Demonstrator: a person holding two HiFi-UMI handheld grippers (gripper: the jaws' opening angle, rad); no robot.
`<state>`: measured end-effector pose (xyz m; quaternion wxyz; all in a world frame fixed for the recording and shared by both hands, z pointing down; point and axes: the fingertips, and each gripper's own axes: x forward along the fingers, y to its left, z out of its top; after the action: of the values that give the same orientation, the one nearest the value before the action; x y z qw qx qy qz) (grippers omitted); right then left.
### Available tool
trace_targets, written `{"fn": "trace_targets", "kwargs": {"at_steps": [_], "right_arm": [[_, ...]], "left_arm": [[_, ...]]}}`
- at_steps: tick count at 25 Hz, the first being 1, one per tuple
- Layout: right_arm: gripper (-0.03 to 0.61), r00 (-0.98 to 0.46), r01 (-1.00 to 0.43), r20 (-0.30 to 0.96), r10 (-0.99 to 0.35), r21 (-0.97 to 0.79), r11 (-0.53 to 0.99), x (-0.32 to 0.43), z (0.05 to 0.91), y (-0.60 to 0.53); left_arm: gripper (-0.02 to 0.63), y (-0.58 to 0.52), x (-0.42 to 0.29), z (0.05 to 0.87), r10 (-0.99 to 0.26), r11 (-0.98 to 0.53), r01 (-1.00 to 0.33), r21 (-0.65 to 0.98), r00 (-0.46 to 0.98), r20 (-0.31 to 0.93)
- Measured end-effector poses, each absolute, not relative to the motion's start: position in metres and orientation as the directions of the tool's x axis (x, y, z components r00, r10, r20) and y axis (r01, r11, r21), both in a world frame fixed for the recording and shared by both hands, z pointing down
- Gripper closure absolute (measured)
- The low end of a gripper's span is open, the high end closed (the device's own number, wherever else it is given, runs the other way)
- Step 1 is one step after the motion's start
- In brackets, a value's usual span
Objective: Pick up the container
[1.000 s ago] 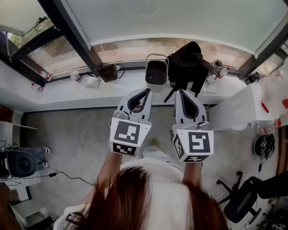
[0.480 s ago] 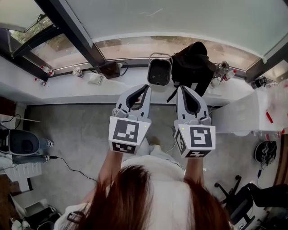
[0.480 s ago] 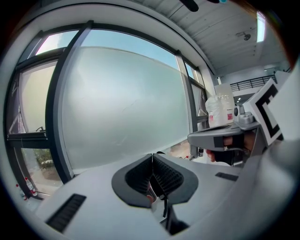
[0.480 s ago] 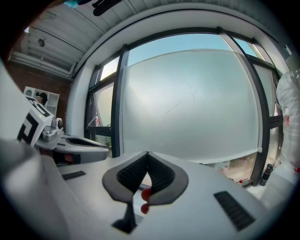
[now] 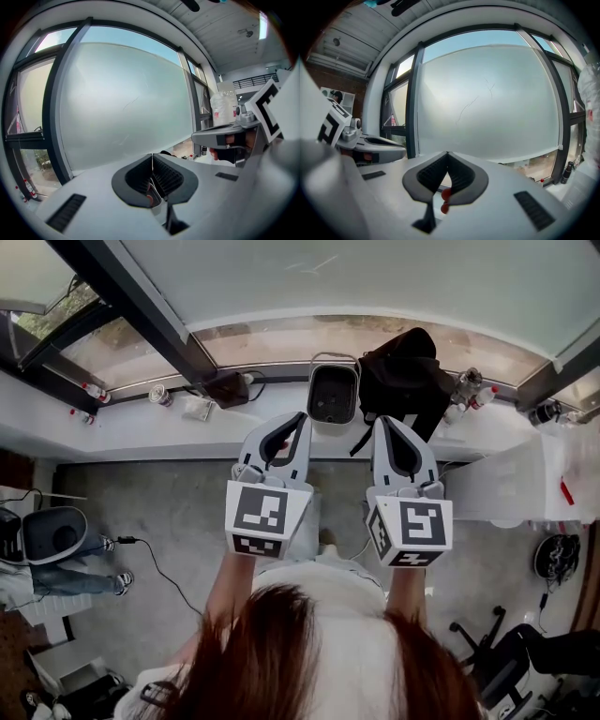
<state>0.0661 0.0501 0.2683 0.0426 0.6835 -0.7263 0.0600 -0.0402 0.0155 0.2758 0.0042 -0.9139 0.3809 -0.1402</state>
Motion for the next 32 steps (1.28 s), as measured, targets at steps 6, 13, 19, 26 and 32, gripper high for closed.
{"fn": "trace_targets", "kwargs": {"at_steps": [6, 13, 19, 26, 32], "right_arm": [[0.554, -0.062, -0.998, 0.155, -0.986, -0.016, 0.06, 0.073, 0.274, 0.008], [0.554, -0.054, -0.998, 0.187, -0.981, 0.015, 0.057, 0.083, 0.285, -0.043], [0.554, -0.032, -0.997, 0.232, -0.972, 0.063, 0.048, 0.092, 0.303, -0.08], [0.554, -0.003, -0.994, 0.278, -0.961, 0.108, 0.034, 0.1, 0.323, -0.122], [0.554, 0.004, -0.99, 0.31, -0.951, 0.135, 0.04, 0.097, 0.34, -0.159]], "left_arm": [[0.597, -0.027, -0.032, 0.282, -0.697, -0.709, -0.698, -0.104, 0.669, 0.258], [0.595, -0.077, -0.023, 0.291, -0.703, -0.7, -0.707, -0.1, 0.658, 0.269], [0.595, -0.117, -0.02, 0.307, -0.708, -0.691, -0.716, -0.101, 0.641, 0.295], [0.595, -0.16, -0.015, 0.327, -0.695, -0.695, -0.714, -0.086, 0.638, 0.331], [0.595, -0.196, -0.009, 0.344, -0.666, -0.719, -0.691, -0.076, 0.654, 0.358]]}}
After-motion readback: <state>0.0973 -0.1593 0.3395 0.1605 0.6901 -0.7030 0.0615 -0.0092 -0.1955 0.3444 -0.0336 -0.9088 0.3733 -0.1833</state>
